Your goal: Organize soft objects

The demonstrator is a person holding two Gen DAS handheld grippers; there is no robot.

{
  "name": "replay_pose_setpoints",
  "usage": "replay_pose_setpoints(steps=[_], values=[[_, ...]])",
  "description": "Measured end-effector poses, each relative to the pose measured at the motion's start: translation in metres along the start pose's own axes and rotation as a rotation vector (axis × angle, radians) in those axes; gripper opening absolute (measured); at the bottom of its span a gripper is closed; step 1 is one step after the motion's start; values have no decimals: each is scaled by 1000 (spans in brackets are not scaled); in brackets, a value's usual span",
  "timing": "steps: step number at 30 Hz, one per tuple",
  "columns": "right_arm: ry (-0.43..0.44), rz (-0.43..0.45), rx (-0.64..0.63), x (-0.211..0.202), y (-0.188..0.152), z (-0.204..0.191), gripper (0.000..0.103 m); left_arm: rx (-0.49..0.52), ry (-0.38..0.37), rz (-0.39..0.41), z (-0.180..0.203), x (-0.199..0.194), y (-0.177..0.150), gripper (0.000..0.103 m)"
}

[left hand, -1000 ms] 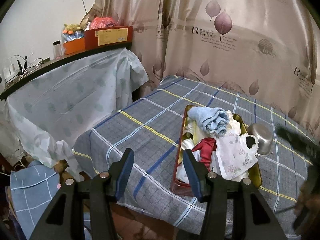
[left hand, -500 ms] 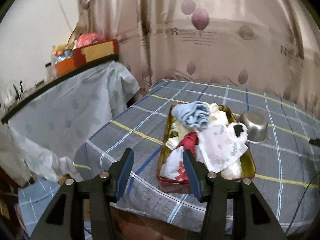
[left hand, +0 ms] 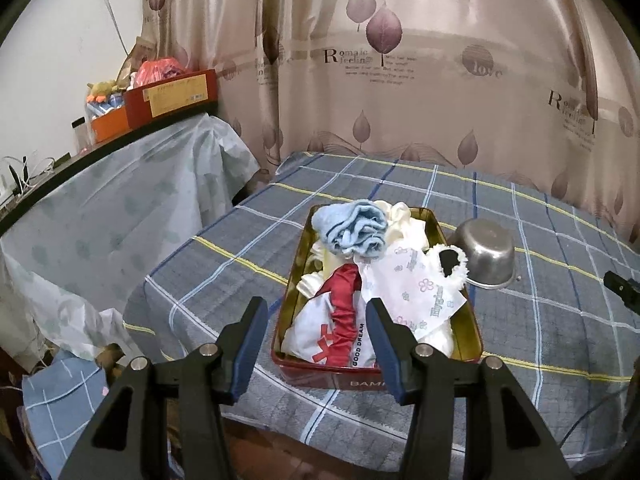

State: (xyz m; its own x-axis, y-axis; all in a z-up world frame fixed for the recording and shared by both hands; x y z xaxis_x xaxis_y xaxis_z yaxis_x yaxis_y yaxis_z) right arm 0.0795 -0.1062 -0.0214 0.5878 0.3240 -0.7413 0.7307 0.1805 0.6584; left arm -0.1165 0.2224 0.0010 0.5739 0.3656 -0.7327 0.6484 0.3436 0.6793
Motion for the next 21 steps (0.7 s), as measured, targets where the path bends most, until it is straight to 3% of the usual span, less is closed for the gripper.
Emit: replay_pose_setpoints(steps=[8,12,16,21], values=[[140,117,-121,-49,3,-123,101,4,-35,8,-7,-11,0,52],[150,152,-167,-61,-2,-167,102,47,-3,34,-7,-20,-3,52],[113,183,-230,-67,-12,-203,102,53,-9,58,-10,-27,-5,52],[121,222,-247,-80,-17,-216,102,25,-37,33,-19,-25,-5,52]])
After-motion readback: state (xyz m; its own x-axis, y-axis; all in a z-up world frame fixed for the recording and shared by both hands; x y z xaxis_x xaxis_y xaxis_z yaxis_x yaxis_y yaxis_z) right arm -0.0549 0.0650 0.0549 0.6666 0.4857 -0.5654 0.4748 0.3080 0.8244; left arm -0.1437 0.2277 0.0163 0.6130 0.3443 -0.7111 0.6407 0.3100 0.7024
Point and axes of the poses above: each gripper's, at about its wrist camera, not at the fingertips, and x roughly the way its jaws point, z to its right, y to its top, the point moved 5 cm from there along x, roughly the way its jaws point, and after that the axes turned 9 degrees about -z, right-handed, at the moved point
